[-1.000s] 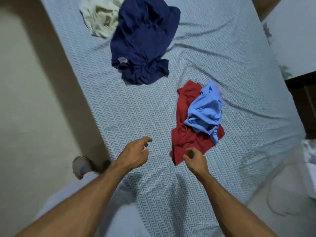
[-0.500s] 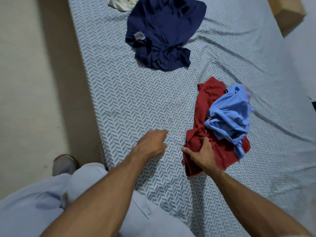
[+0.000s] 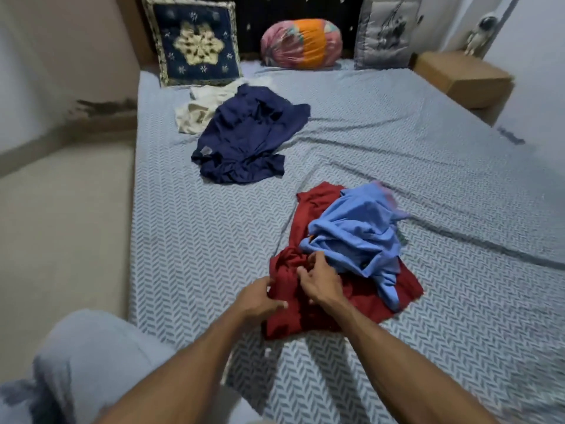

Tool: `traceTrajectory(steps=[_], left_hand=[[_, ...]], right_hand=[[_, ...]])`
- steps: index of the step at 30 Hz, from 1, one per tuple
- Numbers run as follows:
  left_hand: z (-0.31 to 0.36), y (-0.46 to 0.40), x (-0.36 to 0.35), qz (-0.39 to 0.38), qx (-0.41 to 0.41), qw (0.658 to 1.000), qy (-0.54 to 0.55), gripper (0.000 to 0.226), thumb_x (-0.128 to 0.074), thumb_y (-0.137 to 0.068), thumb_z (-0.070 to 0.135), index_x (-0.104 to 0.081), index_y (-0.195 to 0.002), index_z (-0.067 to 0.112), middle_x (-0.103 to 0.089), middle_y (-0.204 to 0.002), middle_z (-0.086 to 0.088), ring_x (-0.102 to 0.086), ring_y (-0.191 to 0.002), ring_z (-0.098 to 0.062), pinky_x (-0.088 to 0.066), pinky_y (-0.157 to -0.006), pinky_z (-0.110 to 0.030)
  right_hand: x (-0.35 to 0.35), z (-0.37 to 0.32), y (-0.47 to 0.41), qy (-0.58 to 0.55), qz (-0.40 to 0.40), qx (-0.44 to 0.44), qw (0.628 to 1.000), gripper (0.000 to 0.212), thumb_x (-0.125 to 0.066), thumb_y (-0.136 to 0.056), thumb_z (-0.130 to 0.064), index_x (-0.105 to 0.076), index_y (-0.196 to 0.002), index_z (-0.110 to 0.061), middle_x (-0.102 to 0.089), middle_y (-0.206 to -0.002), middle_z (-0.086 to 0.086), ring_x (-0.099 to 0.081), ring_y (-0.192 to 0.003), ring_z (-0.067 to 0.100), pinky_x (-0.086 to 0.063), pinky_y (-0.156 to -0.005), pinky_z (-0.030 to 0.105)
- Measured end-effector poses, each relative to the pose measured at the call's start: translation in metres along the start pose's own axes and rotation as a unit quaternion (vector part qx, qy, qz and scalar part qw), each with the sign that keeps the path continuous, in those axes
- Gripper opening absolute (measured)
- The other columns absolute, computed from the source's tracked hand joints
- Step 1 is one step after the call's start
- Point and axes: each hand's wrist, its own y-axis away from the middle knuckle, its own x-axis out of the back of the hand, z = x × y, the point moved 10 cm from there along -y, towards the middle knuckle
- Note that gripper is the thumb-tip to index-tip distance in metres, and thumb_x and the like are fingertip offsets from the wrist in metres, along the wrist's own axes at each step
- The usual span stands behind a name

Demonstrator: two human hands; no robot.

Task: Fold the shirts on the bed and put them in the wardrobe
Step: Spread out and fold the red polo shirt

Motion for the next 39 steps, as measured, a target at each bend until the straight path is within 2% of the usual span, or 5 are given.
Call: traceTrajectory(steps=[15,21,31,35,39], left_hand=[[0.04,-0.038,-0.028,0.167,0.1,0.95,0.244,0.015,-0.069,-0.092,0.016,-0.074,-0.103,0.007,-0.073,-0.1,-0.015,-0.069,-0.094,-0.03,-0.057,-0.091,-0.041],[0.132,-0.056,-0.042,0.08,0.032,0.866,0.493,0.017,-0.05,-0.103,0.002,-0.064,-0.096,0.008,-0.066,-0.091,-0.012,-0.062,-0.076,-0.023,-0.054,-0.09,-0.046],[0.267,-0.016,0.079,0.09,-0.144,0.89,0.423,0.038,-0.052,-0.084,-0.019,-0.058,-0.092,0.017,-0.065,-0.073,-0.006,-0.06,-0.057,-0.02,-0.053,-0.055,-0.03],[0.283,0.014,0.144,0.112,-0.192,0.856,0.467,0.061,-0.041,-0.086,-0.022,-0.053,-0.125,0.023,-0.065,-0.099,-0.009,-0.065,-0.072,-0.026,-0.056,-0.065,-0.038],[0.293,0.051,0.203,0.117,-0.253,0.833,0.478,0.042,-0.038,-0.084,-0.023,-0.056,-0.107,0.008,-0.059,-0.09,-0.014,-0.061,-0.085,-0.03,-0.057,-0.071,-0.036]], right_hand=[[0.199,0.131,-0.033,-0.07,0.251,-0.138,0.956,0.037,-0.051,-0.089,-0.03,-0.068,-0.108,-0.003,-0.062,-0.117,0.023,-0.058,-0.11,0.041,-0.052,-0.091,0.052],[0.263,0.23,-0.007,-0.662,0.422,-0.192,0.589,0.017,-0.048,-0.097,-0.021,-0.059,-0.093,-0.008,-0.062,-0.083,0.019,-0.064,-0.07,0.031,-0.063,-0.067,0.05],[0.255,0.103,-0.022,-0.129,0.235,-0.1,0.958,0.06,-0.07,-0.087,-0.027,-0.047,-0.138,-0.008,-0.059,-0.132,0.022,-0.058,-0.121,0.04,-0.048,-0.1,0.045],[0.206,-0.081,-0.002,-0.178,-0.015,0.239,0.954,0.091,-0.081,-0.067,-0.03,-0.038,-0.147,-0.032,-0.059,-0.134,-0.002,-0.058,-0.124,0.016,-0.047,-0.103,0.028],[0.218,-0.199,0.034,-0.024,0.122,0.345,0.93,0.09,-0.087,-0.066,-0.041,-0.044,-0.143,-0.031,-0.065,-0.129,0.005,-0.062,-0.116,0.024,-0.05,-0.095,0.032]])
